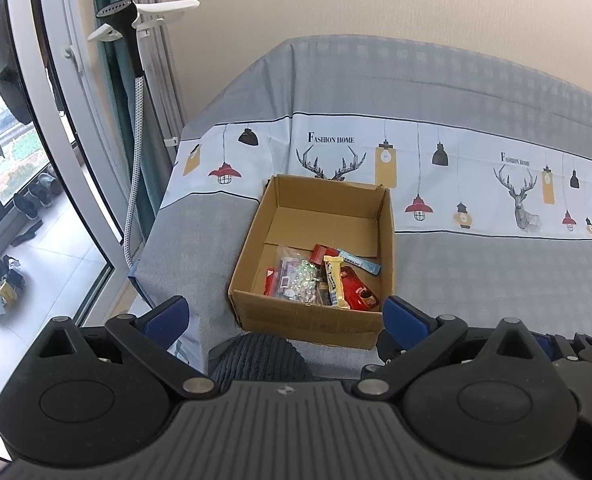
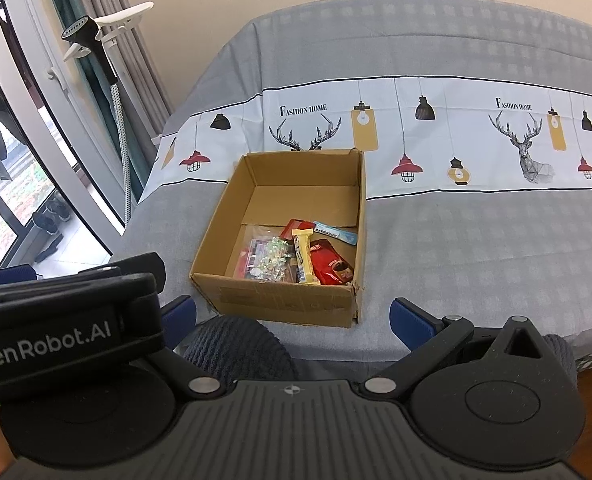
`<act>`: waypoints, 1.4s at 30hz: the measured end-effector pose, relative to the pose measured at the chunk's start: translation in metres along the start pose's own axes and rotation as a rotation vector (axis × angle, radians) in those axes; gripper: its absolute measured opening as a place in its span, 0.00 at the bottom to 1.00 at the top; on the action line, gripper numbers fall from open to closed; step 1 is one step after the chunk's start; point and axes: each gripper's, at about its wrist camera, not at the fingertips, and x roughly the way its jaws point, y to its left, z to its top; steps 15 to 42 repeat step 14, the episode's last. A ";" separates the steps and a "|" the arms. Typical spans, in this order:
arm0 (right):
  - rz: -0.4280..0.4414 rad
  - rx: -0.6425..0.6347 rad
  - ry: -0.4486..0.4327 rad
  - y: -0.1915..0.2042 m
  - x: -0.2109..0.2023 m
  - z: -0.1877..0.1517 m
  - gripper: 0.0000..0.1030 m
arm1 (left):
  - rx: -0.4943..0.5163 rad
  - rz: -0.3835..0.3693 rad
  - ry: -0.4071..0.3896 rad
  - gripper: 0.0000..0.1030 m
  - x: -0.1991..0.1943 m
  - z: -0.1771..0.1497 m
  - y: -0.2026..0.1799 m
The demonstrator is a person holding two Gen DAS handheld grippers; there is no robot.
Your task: Organize snacks
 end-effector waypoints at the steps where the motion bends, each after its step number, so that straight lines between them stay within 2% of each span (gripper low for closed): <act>1: 0.000 0.000 0.000 0.000 0.000 0.000 0.99 | 0.000 0.002 0.000 1.00 0.000 0.000 0.000; 42: 0.006 -0.005 0.001 -0.004 0.001 0.000 0.99 | 0.014 0.008 0.008 1.00 0.004 0.001 -0.004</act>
